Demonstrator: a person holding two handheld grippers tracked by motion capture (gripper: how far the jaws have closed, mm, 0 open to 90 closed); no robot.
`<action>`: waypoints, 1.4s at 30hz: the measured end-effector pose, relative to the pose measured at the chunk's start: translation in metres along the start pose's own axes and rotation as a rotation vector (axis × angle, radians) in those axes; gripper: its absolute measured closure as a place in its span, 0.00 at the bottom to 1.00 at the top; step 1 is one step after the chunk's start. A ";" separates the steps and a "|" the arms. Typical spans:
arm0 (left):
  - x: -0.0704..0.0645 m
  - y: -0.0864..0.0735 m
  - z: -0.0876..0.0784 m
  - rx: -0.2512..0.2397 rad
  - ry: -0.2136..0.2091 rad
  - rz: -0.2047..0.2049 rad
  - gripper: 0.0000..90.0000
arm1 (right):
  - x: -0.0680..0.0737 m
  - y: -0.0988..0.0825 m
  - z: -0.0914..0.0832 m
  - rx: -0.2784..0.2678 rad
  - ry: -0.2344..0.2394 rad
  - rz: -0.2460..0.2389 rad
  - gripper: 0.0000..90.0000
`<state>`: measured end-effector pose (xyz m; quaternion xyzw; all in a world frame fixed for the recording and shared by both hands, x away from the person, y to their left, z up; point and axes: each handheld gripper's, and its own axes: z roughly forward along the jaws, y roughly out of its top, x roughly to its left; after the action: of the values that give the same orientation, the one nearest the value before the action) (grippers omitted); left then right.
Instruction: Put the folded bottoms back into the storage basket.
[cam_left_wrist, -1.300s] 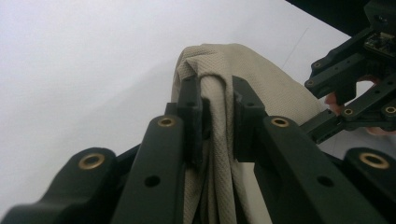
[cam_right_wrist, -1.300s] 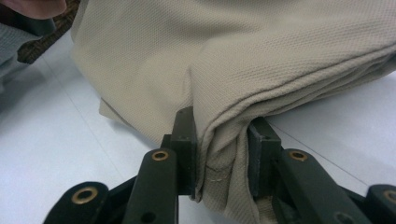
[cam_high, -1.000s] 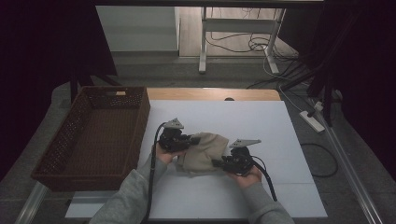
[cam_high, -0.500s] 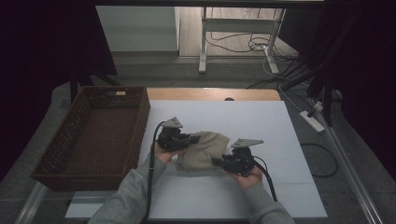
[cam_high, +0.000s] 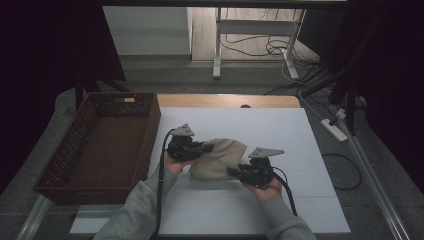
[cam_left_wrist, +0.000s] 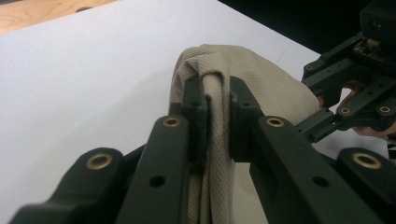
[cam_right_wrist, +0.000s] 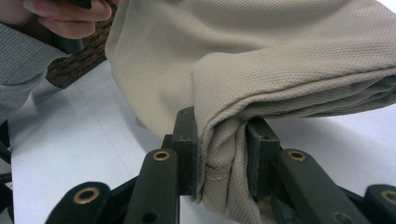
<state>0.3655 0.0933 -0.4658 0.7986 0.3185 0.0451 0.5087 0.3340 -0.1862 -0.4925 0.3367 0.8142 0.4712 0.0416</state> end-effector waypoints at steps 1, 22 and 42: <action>0.000 0.000 -0.001 -0.001 0.000 0.002 0.89 | 0.001 0.001 -0.001 -0.003 0.000 -0.003 0.78; -0.009 0.009 -0.013 -0.035 -0.002 0.033 0.89 | 0.011 0.010 -0.010 -0.056 0.001 -0.045 0.78; -0.016 0.016 -0.027 -0.060 0.006 0.061 0.89 | 0.020 0.019 -0.015 -0.094 0.011 -0.073 0.78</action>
<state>0.3495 0.1007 -0.4355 0.7921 0.2940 0.0724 0.5300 0.3229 -0.1797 -0.4637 0.3016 0.8031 0.5090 0.0701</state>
